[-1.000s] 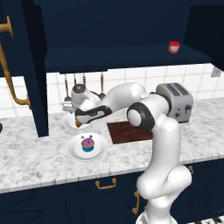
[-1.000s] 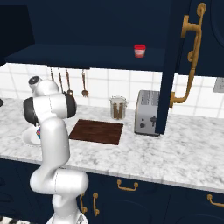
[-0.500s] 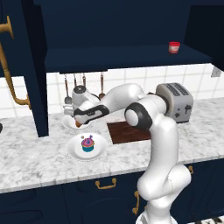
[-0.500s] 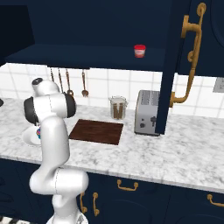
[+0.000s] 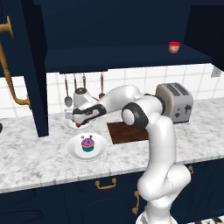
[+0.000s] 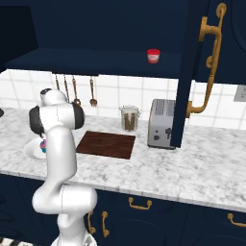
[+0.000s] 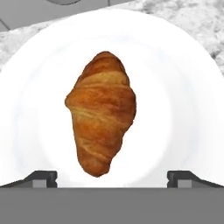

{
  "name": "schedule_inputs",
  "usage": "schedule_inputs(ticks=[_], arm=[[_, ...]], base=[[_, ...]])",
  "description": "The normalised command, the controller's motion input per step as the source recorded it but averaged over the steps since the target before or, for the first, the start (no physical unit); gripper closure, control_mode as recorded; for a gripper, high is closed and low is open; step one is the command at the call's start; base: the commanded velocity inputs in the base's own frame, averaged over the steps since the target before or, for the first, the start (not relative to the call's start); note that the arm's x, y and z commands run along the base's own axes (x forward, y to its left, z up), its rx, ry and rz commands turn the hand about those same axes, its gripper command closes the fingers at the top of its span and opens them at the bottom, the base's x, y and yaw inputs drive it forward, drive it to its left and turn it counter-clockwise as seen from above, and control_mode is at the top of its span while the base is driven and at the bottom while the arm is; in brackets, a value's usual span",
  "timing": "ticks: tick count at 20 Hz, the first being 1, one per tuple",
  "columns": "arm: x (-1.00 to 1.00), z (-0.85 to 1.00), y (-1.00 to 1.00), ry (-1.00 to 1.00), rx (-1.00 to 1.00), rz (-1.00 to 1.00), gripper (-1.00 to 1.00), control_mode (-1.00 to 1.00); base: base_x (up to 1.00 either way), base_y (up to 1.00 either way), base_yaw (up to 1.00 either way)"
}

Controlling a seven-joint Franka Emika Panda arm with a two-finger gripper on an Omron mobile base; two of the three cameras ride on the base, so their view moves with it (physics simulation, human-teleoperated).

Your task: From the different types of pastries on the counter, select a croissant and place it on the cutting board. Then retrieve a jar of jam from the cabinet and place it alongside the croissant on the cutting board.

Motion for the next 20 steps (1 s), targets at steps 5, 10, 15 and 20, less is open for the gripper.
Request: schedule_inputs(ticks=[5,10,15,20], arm=[[0.57,0.00,-0.01,0.01,0.00,-0.05,-1.00,-1.00],[0.57,-0.15,0.10,0.08,-0.02,-0.07,-1.00,-1.00],[0.22,-0.15,0.07,0.15,-0.01,-0.02,-1.00,-1.00],[0.00,-0.13,0.00,0.08,-0.01,0.00,1.00,-1.00]], base=[[0.00,0.00,0.00],[0.00,0.00,0.00],[0.00,0.00,0.00],[0.00,0.00,0.00]])
